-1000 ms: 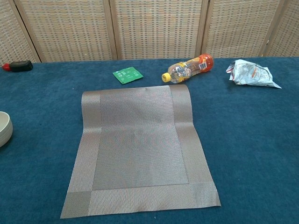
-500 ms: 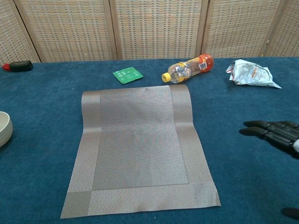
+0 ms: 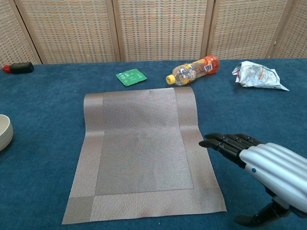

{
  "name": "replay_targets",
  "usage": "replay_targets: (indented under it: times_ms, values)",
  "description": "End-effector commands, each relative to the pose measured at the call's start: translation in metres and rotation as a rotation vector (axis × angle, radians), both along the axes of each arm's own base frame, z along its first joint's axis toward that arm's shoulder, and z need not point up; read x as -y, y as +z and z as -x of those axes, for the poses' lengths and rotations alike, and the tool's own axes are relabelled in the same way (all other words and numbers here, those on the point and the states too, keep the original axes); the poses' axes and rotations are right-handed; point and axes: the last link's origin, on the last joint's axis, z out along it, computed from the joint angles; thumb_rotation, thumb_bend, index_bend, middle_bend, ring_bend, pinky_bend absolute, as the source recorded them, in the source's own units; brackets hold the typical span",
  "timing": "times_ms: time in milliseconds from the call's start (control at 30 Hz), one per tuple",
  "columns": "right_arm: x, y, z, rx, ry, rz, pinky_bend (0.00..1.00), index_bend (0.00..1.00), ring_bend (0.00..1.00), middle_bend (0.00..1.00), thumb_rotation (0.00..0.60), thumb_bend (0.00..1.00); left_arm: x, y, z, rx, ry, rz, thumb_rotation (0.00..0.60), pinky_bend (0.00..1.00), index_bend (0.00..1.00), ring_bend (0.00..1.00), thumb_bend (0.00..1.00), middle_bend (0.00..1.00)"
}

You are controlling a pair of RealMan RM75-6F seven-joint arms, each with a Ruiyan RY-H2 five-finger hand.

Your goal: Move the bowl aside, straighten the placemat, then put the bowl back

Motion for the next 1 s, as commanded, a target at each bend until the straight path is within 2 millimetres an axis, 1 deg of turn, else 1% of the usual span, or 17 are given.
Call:
replay_targets:
  times_ms: [33,500,767,867,933,1000]
  values:
    - [0.004,-0.004,0.000,-0.009,-0.009,-0.003,0.00,0.00,0.00,0.00,0.600,0.06,0.000,0.000,0.000,0.000,0.001,0.000,0.600,0.00,0.00,0.00,0.13,0.00]
    - [0.009,-0.018,0.005,-0.052,-0.069,-0.036,0.00,0.02,0.00,0.00,0.600,0.06,-0.001,0.000,0.000,0.005,0.003,-0.002,0.600,0.00,0.00,0.00,0.13,0.00]
    - [0.009,-0.028,0.005,-0.065,-0.066,-0.051,0.00,0.02,0.00,0.00,0.600,0.06,-0.002,-0.001,0.002,0.005,0.008,0.000,0.600,0.00,0.00,0.00,0.13,0.00]
    - [0.011,-0.031,0.004,-0.070,-0.050,-0.027,0.00,0.05,0.00,0.00,0.600,0.11,-0.002,-0.001,0.001,0.006,0.007,-0.001,0.600,0.00,0.00,0.00,0.13,0.00]
    - [0.012,-0.032,0.002,-0.068,-0.032,-0.004,0.00,0.07,0.00,0.00,0.600,0.16,-0.002,-0.001,0.001,0.005,0.006,-0.001,0.600,0.00,0.00,0.00,0.13,0.00]
    - [0.012,-0.034,0.002,-0.067,-0.021,0.007,0.00,0.08,0.00,0.00,0.600,0.20,-0.002,-0.001,0.001,0.005,0.007,0.000,0.600,0.00,0.00,0.00,0.13,0.00]
